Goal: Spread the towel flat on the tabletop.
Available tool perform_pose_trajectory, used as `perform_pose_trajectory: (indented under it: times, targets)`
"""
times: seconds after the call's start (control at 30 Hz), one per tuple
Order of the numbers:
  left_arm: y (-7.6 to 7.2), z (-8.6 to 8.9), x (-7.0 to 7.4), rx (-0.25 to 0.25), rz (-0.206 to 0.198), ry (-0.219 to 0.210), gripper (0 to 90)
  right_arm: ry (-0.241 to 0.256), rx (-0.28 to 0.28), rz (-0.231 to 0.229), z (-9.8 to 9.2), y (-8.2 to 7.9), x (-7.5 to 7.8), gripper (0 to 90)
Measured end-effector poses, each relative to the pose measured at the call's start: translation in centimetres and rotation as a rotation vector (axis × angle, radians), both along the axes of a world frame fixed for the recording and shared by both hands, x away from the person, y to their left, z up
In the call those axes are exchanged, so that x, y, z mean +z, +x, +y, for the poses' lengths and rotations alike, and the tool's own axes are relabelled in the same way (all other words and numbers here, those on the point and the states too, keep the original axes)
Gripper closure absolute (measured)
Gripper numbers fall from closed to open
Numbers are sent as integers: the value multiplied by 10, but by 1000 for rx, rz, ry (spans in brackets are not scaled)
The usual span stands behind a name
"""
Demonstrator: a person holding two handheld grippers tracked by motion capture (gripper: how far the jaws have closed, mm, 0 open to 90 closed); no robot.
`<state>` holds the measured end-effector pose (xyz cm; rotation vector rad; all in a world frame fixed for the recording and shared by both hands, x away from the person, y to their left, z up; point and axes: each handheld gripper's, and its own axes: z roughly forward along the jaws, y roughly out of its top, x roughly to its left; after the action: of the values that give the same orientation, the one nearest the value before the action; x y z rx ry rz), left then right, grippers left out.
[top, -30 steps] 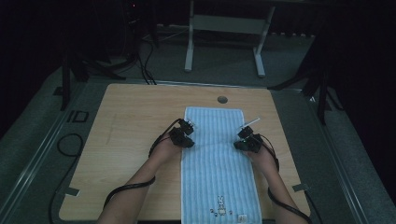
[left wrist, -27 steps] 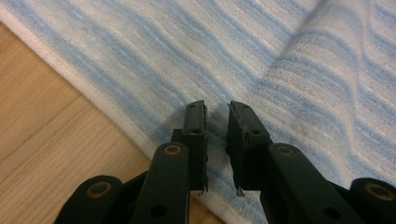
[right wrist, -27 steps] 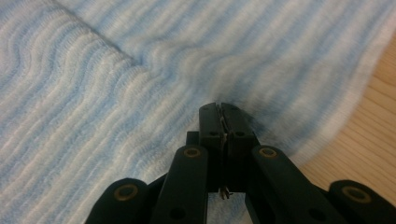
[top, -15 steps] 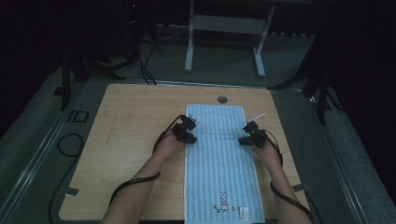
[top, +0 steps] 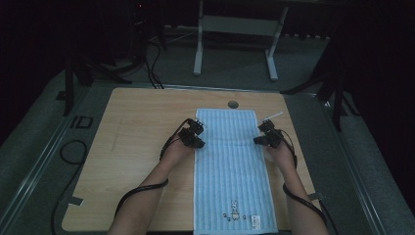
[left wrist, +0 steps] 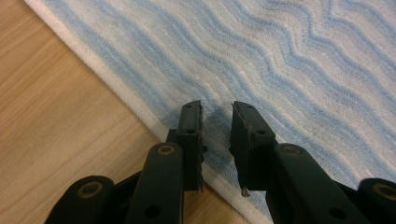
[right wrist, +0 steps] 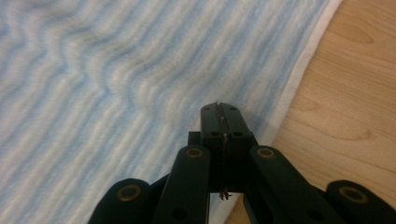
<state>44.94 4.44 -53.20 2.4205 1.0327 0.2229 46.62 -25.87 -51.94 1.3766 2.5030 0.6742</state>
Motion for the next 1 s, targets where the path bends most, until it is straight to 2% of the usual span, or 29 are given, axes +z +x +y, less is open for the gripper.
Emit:
perform_pose_trajectory:
  times: [0.17, 0.27, 0.37, 0.43, 0.53, 0.6, 0.67, 0.77, 0.8, 0.9, 1.0]
  targets:
    - [5, -5, 0, 3, -4, 16, 729, -44, -13, 20, 2, 9, -7, 896]
    - [9, -4, 1, 17, -4, 23, 728, -29, -39, 11, 1, 12, -8, 895]
    - [11, -5, 1, 32, -2, 21, 727, -50, -35, 10, 4, 13, -7, 886]
    - [7, -4, 3, 24, -12, 23, 712, -56, -27, 0, 6, 11, -6, 885]
    - [3, 3, 8, 30, -17, -7, 712, -26, -20, -21, 3, 6, -1, 879]
    - [0, 10, 14, 40, -19, -24, 713, -31, -16, -24, 1, 3, 1, 855]
    - [-2, 14, 17, 48, -22, -4, 714, -35, -29, -15, -4, 2, 5, 818]
    - [-6, 21, 19, 49, -20, 9, 722, -8, -55, -3, -12, 2, 10, 775]
    - [-6, 23, 19, 56, -12, 6, 721, -6, -65, 4, -14, 4, 12, 728]
    - [-6, 28, 20, 75, -7, -16, 718, -12, -71, 5, -15, 5, 14, 701]
    - [-2, 29, 22, 89, -9, -28, 670, 1, -86, -4, -15, 8, 16, 642]
